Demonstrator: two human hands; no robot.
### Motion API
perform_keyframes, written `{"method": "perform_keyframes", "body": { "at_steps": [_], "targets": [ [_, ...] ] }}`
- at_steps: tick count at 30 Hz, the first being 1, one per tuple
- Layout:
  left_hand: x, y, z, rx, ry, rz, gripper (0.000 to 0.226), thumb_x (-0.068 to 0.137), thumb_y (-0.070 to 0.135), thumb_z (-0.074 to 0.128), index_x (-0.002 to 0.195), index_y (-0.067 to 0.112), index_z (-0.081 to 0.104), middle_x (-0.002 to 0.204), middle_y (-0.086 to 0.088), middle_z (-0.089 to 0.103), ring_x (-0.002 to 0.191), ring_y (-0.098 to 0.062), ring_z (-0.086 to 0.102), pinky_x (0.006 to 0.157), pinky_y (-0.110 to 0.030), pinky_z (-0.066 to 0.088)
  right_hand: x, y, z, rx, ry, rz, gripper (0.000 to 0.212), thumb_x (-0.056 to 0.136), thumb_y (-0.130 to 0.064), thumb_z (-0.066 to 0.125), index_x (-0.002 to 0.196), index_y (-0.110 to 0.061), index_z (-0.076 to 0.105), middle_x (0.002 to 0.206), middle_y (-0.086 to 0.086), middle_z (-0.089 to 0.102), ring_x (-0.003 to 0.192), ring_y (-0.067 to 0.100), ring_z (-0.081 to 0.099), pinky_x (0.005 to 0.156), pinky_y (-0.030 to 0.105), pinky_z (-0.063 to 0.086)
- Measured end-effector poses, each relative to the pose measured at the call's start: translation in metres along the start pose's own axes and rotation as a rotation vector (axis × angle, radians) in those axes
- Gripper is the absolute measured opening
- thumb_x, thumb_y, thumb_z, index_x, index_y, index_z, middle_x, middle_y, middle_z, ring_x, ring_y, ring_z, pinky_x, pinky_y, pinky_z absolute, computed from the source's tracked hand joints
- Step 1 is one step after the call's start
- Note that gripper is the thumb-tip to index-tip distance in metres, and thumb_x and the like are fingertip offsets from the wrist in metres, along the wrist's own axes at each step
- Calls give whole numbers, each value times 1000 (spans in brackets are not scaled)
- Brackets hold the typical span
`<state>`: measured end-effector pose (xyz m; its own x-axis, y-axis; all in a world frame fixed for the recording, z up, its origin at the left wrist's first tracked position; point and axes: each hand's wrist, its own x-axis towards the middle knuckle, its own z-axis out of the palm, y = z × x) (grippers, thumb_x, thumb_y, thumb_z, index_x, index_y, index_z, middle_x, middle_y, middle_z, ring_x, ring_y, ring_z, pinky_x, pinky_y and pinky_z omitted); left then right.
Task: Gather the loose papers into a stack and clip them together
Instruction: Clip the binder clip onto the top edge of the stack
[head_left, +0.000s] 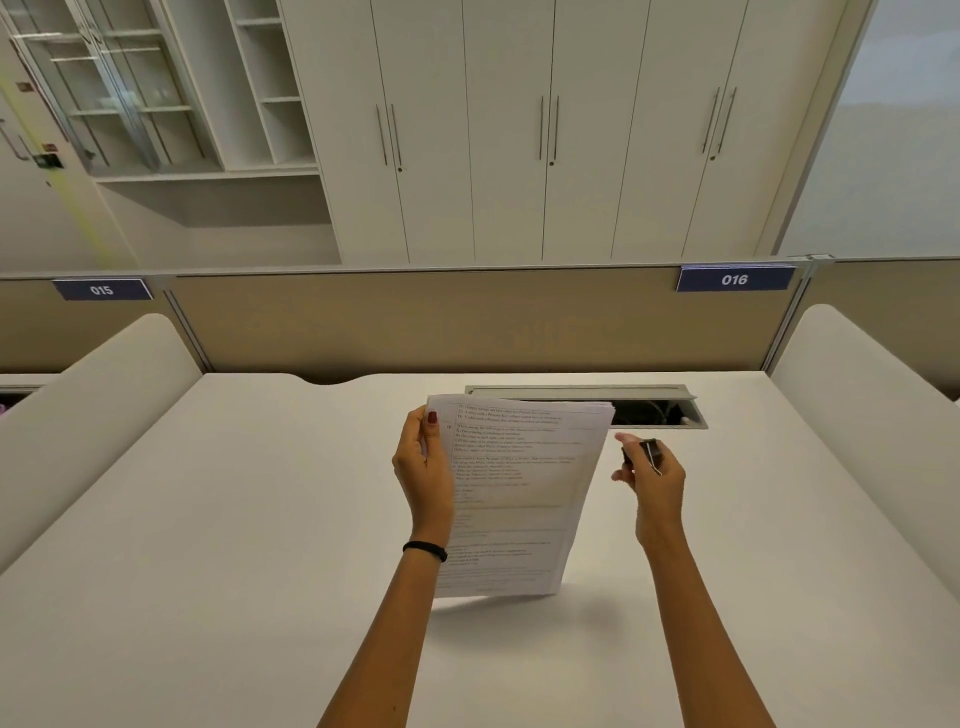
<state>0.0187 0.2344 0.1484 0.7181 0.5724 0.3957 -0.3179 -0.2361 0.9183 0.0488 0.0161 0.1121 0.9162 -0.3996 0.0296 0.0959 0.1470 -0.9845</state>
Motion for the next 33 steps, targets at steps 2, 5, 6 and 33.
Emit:
{"method": "perform_keyframes", "body": {
  "at_steps": [2,5,6,33],
  "targets": [
    [2,1,-2,-6,14,-9,19,96,28,38,99,19,54,87,10,60,73,-12,61,57,-7,50,-3,-1,-3,-52,-176,-30,22,88,-18,57,109,-12,62,74,3,57,67,18,53,63,27,56],
    [6,-1,-3,-16,39,-22,20,97,28,38,98,18,55,91,2,62,76,-14,61,57,-6,50,-6,-6,-2,-108,-360,-36,20,87,-15,58,107,-11,61,81,3,63,71,21,59,62,27,58],
    [7,-2,-3,-19,47,-26,20,97,28,38,98,17,55,92,0,61,76,-14,60,57,-6,49,-6,-7,0,-111,-380,-35,17,86,-14,59,102,-7,59,90,4,66,74,24,61,62,28,58],
    [-18,-25,-11,-81,-37,-11,15,96,28,32,105,35,41,98,13,55,85,-6,61,63,-11,53,-20,25,13,-240,-324,-253,20,83,-10,63,102,-13,59,99,6,67,91,24,66,70,35,60]
  ]
}}
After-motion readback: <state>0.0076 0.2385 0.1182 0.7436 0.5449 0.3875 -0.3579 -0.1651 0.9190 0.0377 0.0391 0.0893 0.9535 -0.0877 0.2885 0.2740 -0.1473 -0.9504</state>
